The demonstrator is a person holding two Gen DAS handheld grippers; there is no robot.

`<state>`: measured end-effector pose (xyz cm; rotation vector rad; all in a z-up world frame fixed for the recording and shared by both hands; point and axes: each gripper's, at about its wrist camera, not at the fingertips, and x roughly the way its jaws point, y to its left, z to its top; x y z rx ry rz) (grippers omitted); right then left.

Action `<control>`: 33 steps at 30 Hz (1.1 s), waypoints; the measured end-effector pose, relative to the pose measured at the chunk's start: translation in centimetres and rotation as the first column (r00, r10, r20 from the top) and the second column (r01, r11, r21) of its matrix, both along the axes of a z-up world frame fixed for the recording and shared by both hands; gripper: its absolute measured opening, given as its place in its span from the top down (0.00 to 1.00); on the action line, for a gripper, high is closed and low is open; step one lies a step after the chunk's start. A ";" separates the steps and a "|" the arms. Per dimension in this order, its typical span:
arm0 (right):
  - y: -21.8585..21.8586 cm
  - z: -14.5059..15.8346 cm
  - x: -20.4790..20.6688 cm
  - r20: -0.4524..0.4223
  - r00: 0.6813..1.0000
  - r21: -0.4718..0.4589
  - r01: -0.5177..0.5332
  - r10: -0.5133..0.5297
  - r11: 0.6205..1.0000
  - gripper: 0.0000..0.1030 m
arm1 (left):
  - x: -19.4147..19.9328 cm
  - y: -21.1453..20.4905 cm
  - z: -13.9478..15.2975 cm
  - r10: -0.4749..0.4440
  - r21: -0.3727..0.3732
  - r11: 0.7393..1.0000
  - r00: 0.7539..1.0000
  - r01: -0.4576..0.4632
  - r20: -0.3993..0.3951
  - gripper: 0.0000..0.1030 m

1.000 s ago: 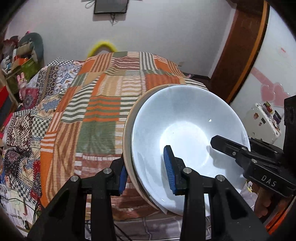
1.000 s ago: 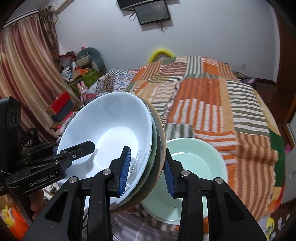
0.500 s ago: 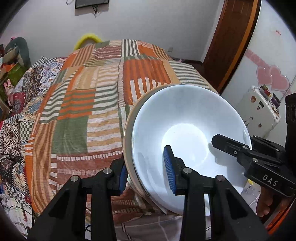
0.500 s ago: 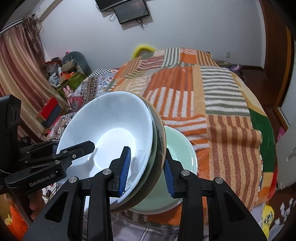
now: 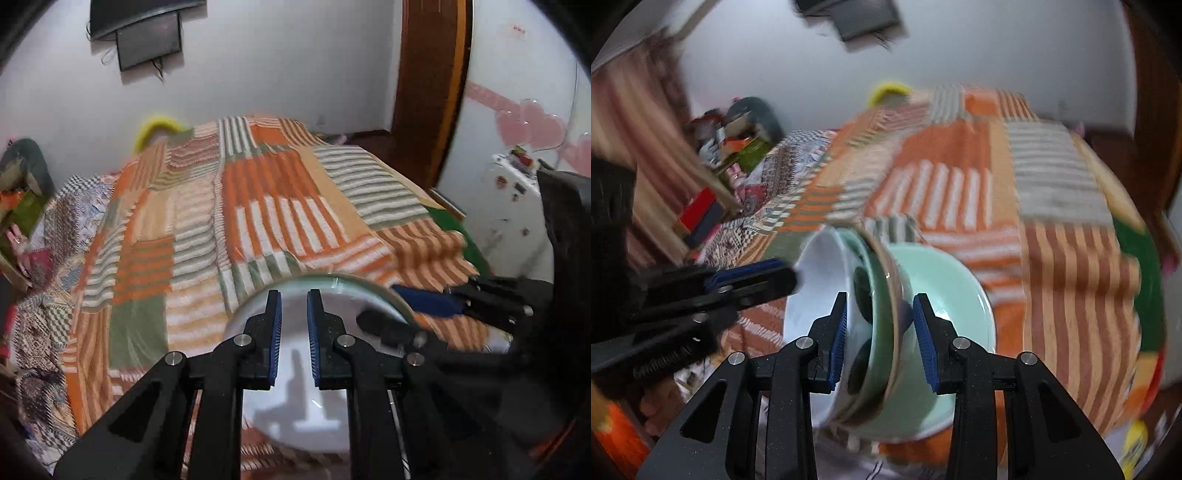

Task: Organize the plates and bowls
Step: 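Lift the nested bowl stack with both tools and carry it onto the plate stack, then lower the bowl stack onto the plates and open both tools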

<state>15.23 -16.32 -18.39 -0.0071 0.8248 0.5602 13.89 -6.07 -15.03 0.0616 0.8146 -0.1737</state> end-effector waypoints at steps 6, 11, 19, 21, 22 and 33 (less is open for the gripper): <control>-0.4 -0.8 1.3 -0.027 0.999 -0.026 0.028 -0.029 0.999 0.74 | 0.9 2.7 -1.9 0.054 -0.114 0.991 0.994 -0.064 -0.092 0.89; -0.7 -1.3 1.8 -0.037 0.997 -0.044 0.062 -0.064 0.997 0.75 | 1.1 3.3 -3.0 0.066 -0.116 0.990 0.991 -0.080 -0.117 0.89; -1.9 -3.2 2.7 -0.115 0.987 -0.048 0.107 -0.112 0.993 0.74 | 1.6 3.0 -4.3 0.055 -0.130 0.989 0.986 -0.076 -0.160 0.89; -2.7 -4.0 2.7 -0.143 0.983 -0.028 0.110 -0.113 0.993 0.74 | 1.6 2.9 -4.5 0.051 -0.131 0.989 0.985 -0.073 -0.164 0.89; -2.8 -4.0 2.6 -0.145 0.984 -0.021 0.106 -0.108 0.994 0.74 | 1.7 2.8 -4.5 0.050 -0.127 0.989 0.985 -0.072 -0.166 0.89; -2.6 -3.9 2.2 -0.157 0.982 -0.014 0.104 -0.105 0.994 0.72 | 1.6 2.5 -4.4 0.051 -0.116 0.991 0.984 -0.071 -0.170 0.88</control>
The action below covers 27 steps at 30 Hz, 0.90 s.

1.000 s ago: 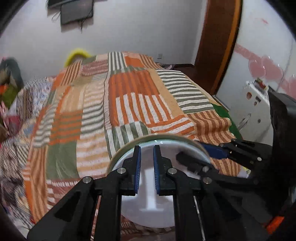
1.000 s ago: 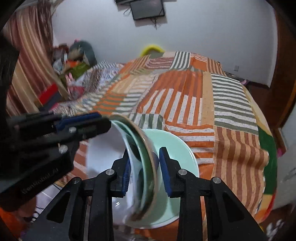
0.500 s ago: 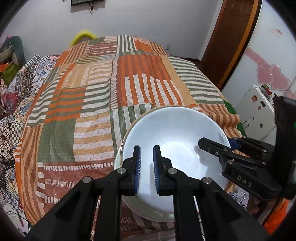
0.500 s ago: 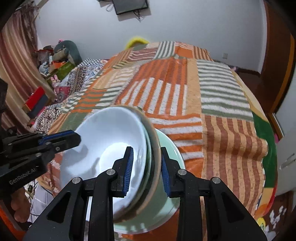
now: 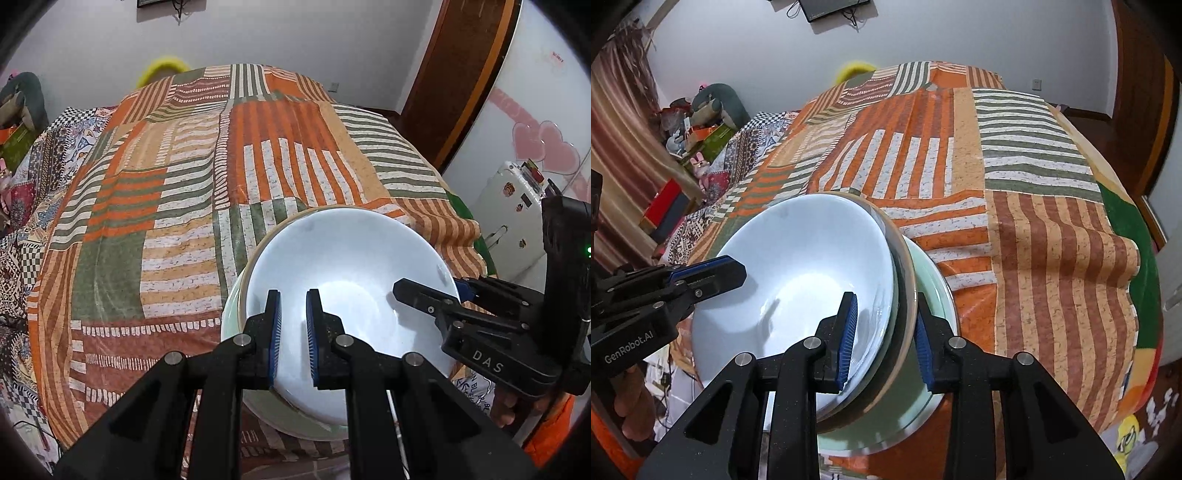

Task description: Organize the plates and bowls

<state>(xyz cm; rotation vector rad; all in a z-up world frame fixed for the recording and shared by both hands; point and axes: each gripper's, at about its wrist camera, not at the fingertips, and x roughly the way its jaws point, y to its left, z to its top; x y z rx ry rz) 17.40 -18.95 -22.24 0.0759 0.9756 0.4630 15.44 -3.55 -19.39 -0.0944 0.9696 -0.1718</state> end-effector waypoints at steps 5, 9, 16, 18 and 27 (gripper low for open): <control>-0.6 0.1 0.3 -0.023 1.000 0.031 0.015 -0.014 0.999 0.70 | -0.6 0.2 1.1 0.007 0.003 1.000 1.000 -0.007 0.027 0.77; -1.5 1.8 -0.4 0.017 0.999 0.052 0.041 -0.042 0.998 0.60 | -1.6 0.4 2.9 0.027 0.006 1.000 0.996 -0.028 0.089 0.58; -2.4 6.8 -2.9 0.160 0.986 0.054 0.042 -0.050 0.998 0.57 | -4.6 0.6 7.6 0.035 0.010 0.999 0.970 -0.038 0.241 0.48; -2.3 8.2 -3.8 0.211 0.976 0.050 0.034 -0.044 0.998 0.56 | -5.8 0.7 9.1 0.036 0.011 0.999 0.956 -0.041 0.290 0.45; -2.4 15.1 -9.2 0.430 0.902 0.097 -0.012 -0.031 0.995 0.52 | -12.7 1.1 15.7 0.045 0.012 0.998 0.851 -0.060 0.524 0.29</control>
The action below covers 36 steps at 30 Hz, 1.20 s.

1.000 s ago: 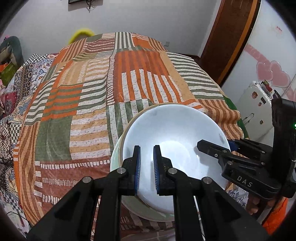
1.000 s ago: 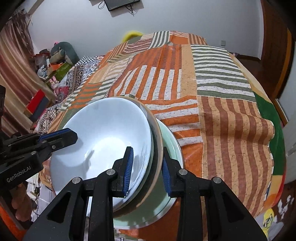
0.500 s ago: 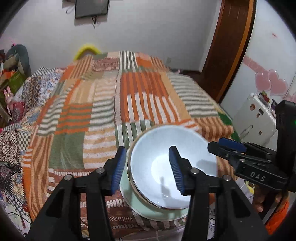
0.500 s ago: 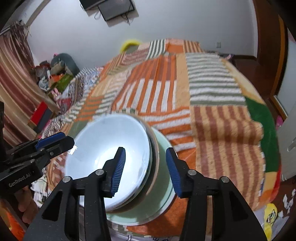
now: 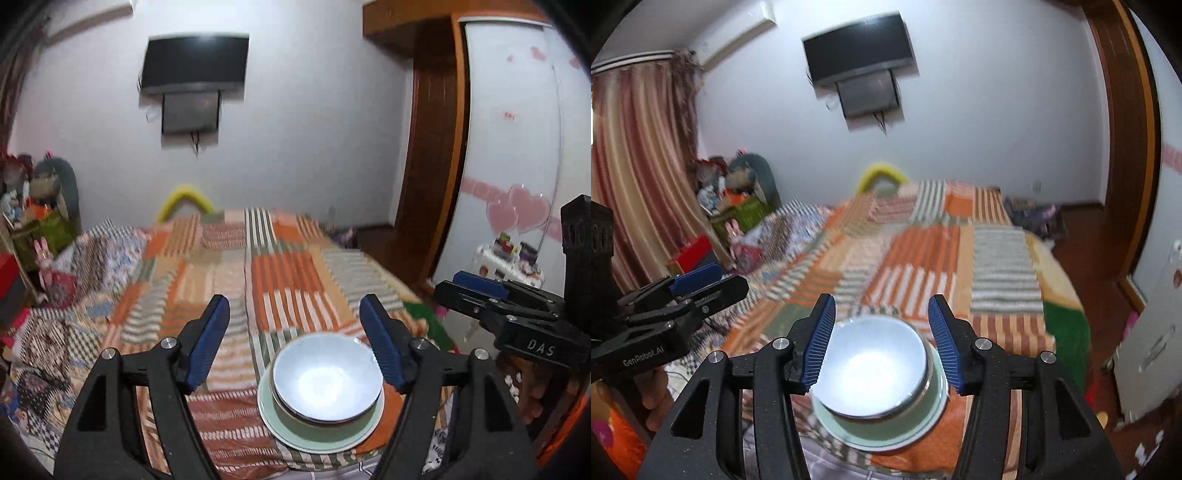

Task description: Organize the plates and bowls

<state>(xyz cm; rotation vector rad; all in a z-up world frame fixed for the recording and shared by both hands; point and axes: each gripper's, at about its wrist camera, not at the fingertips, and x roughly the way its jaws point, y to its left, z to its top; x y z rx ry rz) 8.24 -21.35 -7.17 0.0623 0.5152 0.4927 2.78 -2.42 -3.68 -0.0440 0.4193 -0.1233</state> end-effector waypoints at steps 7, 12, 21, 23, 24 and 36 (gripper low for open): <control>0.2 3.9 -4.4 0.176 0.984 0.027 -0.012 0.007 1.000 0.39 | -5.0 0.3 3.5 0.053 -0.004 0.999 0.983 -0.053 0.178 0.01; 0.4 4.8 -5.9 0.247 0.969 0.042 -0.009 -0.001 0.999 0.20 | -6.7 0.6 4.3 0.072 -0.009 0.997 0.972 -0.072 0.222 0.00; 0.8 4.1 -5.7 0.257 0.966 0.055 0.006 -0.020 0.998 0.03 | -6.5 1.1 3.1 0.090 -0.029 0.996 0.980 -0.086 0.179 0.00; 0.6 4.0 -5.9 0.248 0.968 0.060 0.009 -0.023 0.998 0.03 | -6.3 1.3 2.9 0.091 -0.033 0.996 0.981 -0.087 0.168 0.00; 0.6 4.0 -5.8 0.244 0.970 0.061 0.008 -0.022 0.998 0.03 | -6.2 1.3 2.8 0.091 -0.033 0.996 0.982 -0.087 0.164 0.00; 0.1 3.2 -6.1 0.220 0.975 0.070 0.004 -0.019 0.998 0.03 | -6.2 0.9 2.4 0.089 -0.014 0.996 0.984 -0.088 0.155 0.00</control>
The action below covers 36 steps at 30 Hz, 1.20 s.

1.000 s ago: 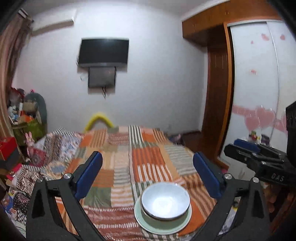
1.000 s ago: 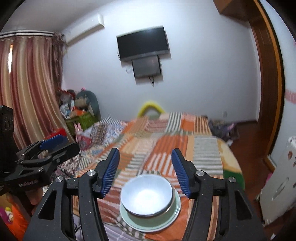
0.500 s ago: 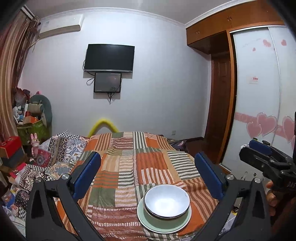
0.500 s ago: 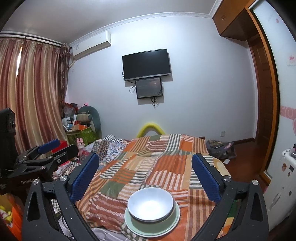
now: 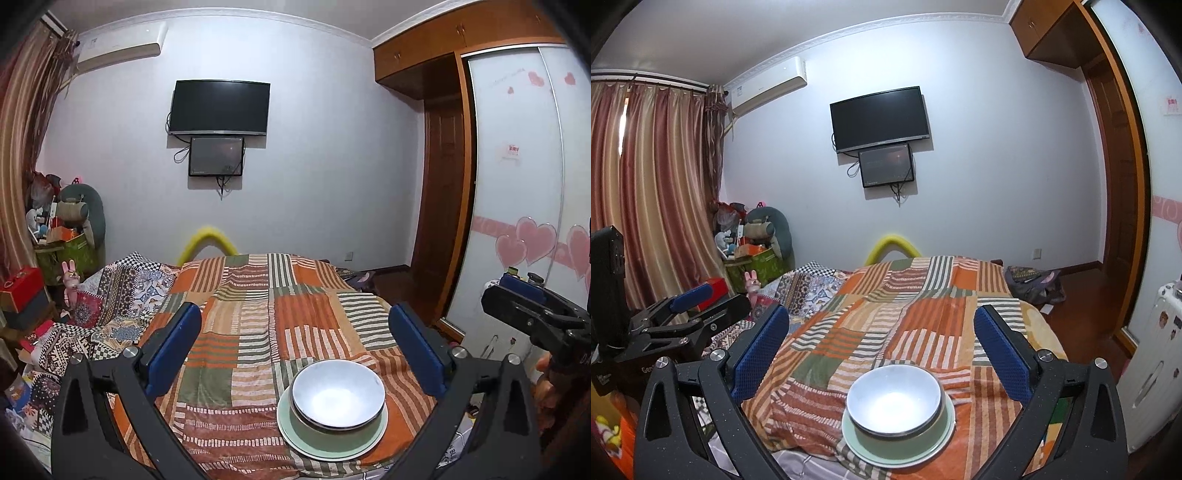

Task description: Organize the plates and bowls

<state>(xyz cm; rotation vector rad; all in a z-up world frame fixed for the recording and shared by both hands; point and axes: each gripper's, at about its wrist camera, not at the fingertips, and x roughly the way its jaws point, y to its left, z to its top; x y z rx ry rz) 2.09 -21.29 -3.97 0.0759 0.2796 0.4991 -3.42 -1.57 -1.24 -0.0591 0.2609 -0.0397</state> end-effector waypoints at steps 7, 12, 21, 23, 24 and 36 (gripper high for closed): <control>-0.3 -0.2 0.0 -0.010 1.000 0.005 -0.002 0.002 1.000 0.03 | 0.1 -0.1 0.0 -0.001 0.003 1.000 1.000 0.001 -0.001 0.00; -0.4 0.1 0.0 -0.017 1.000 0.011 -0.003 0.003 1.000 0.03 | 0.1 -0.2 0.0 -0.002 0.006 1.000 1.000 0.002 -0.002 0.00; -0.4 0.1 0.1 -0.022 1.000 0.011 -0.004 0.005 1.000 0.02 | 0.0 -0.2 0.0 -0.001 0.017 1.000 1.000 0.001 0.002 0.00; -0.4 0.1 0.0 -0.021 1.000 0.011 -0.004 0.004 1.000 0.02 | 0.0 -0.3 0.0 0.000 0.018 1.000 1.000 0.000 0.002 0.00; -0.4 0.1 0.1 -0.021 1.000 0.011 -0.003 0.004 1.000 0.02 | 0.0 -0.2 0.0 -0.001 0.018 1.000 1.000 0.001 0.001 0.00; -0.2 0.2 0.0 -0.021 1.000 0.010 -0.007 0.008 1.000 0.02 | 0.0 -0.2 0.0 -0.001 0.019 1.000 1.000 0.001 0.002 0.00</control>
